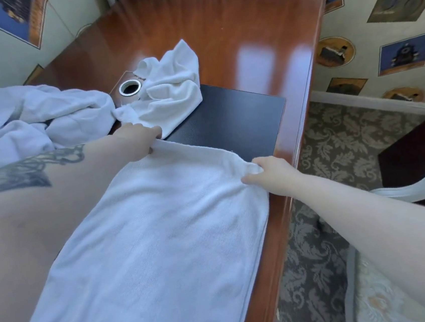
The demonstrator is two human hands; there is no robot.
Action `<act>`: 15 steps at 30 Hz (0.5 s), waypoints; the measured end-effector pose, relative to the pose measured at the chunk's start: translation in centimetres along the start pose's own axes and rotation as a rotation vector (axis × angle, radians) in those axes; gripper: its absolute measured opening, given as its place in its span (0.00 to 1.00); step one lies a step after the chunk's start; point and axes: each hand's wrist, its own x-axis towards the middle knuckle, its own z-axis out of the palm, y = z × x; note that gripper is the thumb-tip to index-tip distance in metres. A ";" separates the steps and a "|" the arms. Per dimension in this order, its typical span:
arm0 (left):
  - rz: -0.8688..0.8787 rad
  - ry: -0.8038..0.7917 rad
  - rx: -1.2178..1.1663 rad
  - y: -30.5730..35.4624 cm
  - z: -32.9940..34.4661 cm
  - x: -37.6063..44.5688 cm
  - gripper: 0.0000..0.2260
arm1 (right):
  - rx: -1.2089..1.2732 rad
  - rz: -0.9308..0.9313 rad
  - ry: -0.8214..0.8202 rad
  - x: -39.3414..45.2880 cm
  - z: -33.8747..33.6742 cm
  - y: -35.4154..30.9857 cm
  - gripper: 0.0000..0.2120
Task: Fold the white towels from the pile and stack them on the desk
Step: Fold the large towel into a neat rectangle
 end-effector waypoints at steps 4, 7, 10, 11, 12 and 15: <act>-0.001 -0.053 0.099 0.8 -0.8 -0.1 0.11 | 0.028 0.025 0.083 0.0 -0.7 0.9 0.13; 0.027 0.080 0.162 0.8 -1.2 0.1 0.10 | -0.026 0.037 0.244 0.5 -1.8 1.3 0.08; 0.053 0.330 0.096 0.9 -2.1 0.6 0.11 | -0.124 0.046 0.403 1.3 -2.5 1.2 0.12; 0.044 0.384 0.034 1.0 -2.5 0.8 0.10 | -0.178 0.040 0.438 1.3 -2.7 1.2 0.14; 0.033 0.401 -0.017 1.0 -2.9 0.8 0.09 | -0.226 0.024 0.476 1.2 -2.8 1.2 0.14; 0.022 0.390 -0.103 0.5 -3.4 -0.1 0.07 | -0.253 -0.042 0.582 0.0 -2.9 0.8 0.11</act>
